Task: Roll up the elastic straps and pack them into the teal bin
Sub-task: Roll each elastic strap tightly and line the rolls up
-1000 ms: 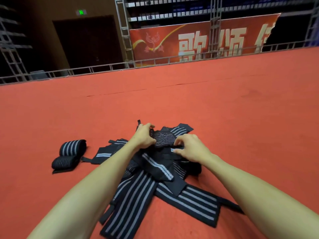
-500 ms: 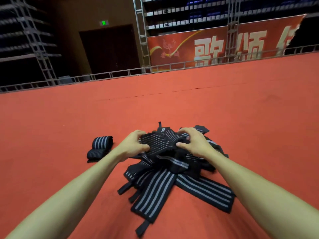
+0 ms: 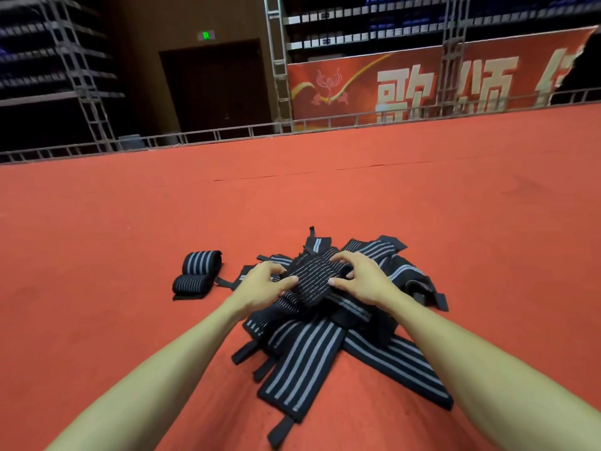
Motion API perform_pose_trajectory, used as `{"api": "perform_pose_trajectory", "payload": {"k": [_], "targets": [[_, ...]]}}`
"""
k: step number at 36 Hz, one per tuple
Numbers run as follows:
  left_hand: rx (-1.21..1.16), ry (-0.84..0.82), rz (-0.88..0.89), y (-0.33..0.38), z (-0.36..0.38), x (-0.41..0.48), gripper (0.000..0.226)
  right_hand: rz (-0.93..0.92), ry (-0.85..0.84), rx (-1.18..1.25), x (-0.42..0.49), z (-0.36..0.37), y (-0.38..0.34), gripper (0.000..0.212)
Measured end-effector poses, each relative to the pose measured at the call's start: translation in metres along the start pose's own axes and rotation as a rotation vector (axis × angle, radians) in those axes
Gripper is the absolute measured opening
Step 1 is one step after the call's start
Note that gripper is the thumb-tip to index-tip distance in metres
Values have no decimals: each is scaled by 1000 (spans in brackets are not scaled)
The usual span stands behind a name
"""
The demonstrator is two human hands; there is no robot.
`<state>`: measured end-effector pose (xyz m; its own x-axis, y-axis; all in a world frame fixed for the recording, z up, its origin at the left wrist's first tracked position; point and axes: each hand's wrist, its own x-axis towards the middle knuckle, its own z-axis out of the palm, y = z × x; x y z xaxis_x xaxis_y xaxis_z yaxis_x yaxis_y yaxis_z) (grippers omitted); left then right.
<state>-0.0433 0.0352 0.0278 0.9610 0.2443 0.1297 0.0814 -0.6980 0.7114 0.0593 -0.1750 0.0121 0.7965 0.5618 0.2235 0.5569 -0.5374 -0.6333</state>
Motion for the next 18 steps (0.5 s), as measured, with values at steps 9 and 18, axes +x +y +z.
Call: {"api": "perform_pose_trajectory", "payload": {"k": [9,18], "targets": [[-54,142,-52,-12,8,2,41,3,-32,60,5,5,-5,42],[-64,57,18,-20,2,-5,51,25,-61,85,11,16,-11,38]]}}
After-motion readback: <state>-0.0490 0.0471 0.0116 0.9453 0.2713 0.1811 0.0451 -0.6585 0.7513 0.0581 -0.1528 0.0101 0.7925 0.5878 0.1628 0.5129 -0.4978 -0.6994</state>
